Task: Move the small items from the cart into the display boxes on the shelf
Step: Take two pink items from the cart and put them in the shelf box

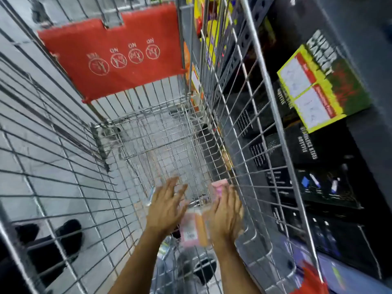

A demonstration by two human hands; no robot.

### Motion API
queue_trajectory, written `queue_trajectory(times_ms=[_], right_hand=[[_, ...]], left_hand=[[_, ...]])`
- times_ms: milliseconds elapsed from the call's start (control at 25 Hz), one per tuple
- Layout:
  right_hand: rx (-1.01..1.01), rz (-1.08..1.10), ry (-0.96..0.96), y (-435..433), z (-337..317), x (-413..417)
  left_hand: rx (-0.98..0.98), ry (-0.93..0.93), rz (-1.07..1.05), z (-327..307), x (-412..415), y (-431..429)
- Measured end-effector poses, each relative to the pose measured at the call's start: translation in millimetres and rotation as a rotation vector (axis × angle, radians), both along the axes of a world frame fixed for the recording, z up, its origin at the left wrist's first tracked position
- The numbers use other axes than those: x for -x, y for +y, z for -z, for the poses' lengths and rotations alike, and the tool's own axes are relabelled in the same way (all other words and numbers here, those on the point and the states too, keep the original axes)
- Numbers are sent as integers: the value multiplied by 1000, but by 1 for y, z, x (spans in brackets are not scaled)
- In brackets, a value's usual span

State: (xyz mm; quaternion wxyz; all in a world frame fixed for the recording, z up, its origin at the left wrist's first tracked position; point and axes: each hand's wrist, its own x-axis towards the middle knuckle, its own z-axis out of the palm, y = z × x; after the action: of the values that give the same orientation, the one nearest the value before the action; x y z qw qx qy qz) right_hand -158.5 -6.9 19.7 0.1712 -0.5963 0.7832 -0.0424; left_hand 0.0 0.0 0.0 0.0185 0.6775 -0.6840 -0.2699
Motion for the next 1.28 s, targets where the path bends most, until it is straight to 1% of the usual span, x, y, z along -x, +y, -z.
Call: queue_trajectory(times_ms=[80, 120, 160, 200, 280, 320, 360, 440, 520, 560, 680, 720, 800, 840, 880, 920, 1040, 1080, 1120, 1160, 1200, 1280], right_hand=[[19, -46, 83, -6, 2, -3], [26, -54, 101, -7, 2, -3], [40, -56, 104, -12, 1, -1], [40, -47, 89, -14, 1, -2], [33, -8, 14, -20, -3, -5], [26, 11, -54, -25, -4, -8], [22, 17, -106, -30, -5, -12], [35, 2, -161, -39, -2, -19], [20, -59, -155, -44, 4, -24], [-1, -88, -135, -45, 6, -24], [-80, -83, -147, -43, 12, -20], [-104, -72, -161, -42, 13, -17], [-153, -72, -180, -42, 13, -11], [-170, -84, -179, -43, 14, -8], [-180, -98, -174, -44, 14, -5], [-188, -106, -175, -45, 14, -4], [-195, -95, -202, -44, 13, -4], [-190, -86, -212, -43, 13, -5], [-186, -78, -220, -42, 13, -6], [-186, -71, -224, -41, 14, -7], [-190, -64, -222, -41, 14, -8], [-201, -47, -218, -40, 13, -10]], left_hand=[[-3, 57, 188, 3, 14, 8], [11, 67, 225, 3, 20, 14], [-19, 58, 217, 0, 26, 18], [-5, 52, 174, 0, 28, 21], [-90, 85, 131, -5, 23, 16], [-185, 104, 167, -8, 17, 12], [-204, 123, 188, -7, 14, 11], [-169, 155, 189, -6, 6, 9], [-158, 163, 177, -1, -3, 16], [-134, 167, 216, 4, -7, 20], [-40, 86, 484, 12, -15, 29], [-21, 74, 539, 14, -17, 29], [-5, 58, 585, 17, -19, 21], [14, 48, 577, 17, -21, 14], [40, 44, 522, 17, -24, 6], [69, 62, 418, 15, -28, -2], [137, 152, -50, 6, -42, -24], [138, 178, -185, 1, -43, -31], [151, 182, -276, -4, -42, -37], [178, 152, -314, -7, -37, -41], [210, 98, -306, -8, -33, -42], [231, 4, -163, -4, -24, -36]])
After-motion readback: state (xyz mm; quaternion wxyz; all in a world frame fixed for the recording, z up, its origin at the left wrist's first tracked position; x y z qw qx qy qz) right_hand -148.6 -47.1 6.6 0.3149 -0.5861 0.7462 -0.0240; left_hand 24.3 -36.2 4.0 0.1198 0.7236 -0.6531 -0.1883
